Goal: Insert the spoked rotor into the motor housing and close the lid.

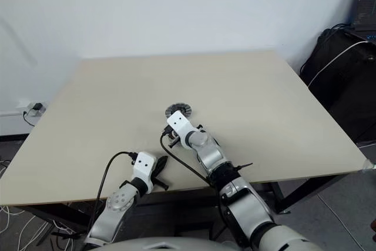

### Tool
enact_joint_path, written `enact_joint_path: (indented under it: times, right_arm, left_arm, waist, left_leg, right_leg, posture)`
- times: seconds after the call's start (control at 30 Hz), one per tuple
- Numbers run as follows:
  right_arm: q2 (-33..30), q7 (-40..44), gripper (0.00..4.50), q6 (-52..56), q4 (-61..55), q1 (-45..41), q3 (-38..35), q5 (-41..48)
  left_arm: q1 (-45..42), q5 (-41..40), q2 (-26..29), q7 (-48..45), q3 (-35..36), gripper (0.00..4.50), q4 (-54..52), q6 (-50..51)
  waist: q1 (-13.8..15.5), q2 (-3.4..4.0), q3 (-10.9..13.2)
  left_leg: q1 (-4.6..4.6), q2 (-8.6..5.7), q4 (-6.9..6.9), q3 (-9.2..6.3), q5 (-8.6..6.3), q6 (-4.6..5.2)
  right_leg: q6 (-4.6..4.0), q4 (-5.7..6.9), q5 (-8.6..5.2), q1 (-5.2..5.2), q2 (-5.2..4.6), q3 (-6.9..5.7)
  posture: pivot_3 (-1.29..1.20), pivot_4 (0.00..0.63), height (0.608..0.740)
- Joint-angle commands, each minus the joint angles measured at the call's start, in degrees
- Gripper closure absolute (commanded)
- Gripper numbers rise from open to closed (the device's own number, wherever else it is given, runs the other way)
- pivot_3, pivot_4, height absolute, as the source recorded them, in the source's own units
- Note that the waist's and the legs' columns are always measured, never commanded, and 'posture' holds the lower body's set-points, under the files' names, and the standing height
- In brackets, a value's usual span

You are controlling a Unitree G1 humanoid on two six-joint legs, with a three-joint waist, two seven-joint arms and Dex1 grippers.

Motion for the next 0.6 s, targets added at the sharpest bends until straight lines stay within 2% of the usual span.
enact_joint_path:
  times: [0.03,0.33,0.6]
  right_arm:
    - [0.8,-2.4,4.48,-2.4,-3.2,-1.0,-2.3,0.6]
    - [0.0,-6.8,4.48,-0.4,-0.1,-2.2,-2.1,-2.0]
    - [-0.3,-3.9,4.48,1.6,0.8,-2.0,0.7,-3.7]
  left_arm:
    - [-0.7,-0.3,0.0,-0.1,0.0,4.50,-2.1,-0.1]
    - [-0.7,-0.3,0.1,-0.3,-0.1,4.50,-2.2,0.1]
    - [-0.6,-0.2,0.3,-0.2,0.1,4.50,-2.6,0.3]
  waist:
    - [0.0,0.00,0.0]
    - [0.0,0.00,0.0]
    - [0.0,0.00,0.0]
  left_leg:
    - [0.00,0.00,0.00,0.00,0.00,0.00]
    - [0.00,0.00,-0.01,0.00,0.00,0.00]
    - [0.00,0.00,-0.01,0.00,0.00,0.00]
  right_leg:
    - [0.00,0.00,0.00,0.00,0.00,0.00]
    - [0.00,0.00,0.00,0.00,0.00,0.01]
    - [0.00,0.00,0.00,0.00,0.00,0.01]
  posture:
    - [0.00,0.000,0.740]
    - [0.00,0.000,0.740]
    - [0.00,0.000,0.740]
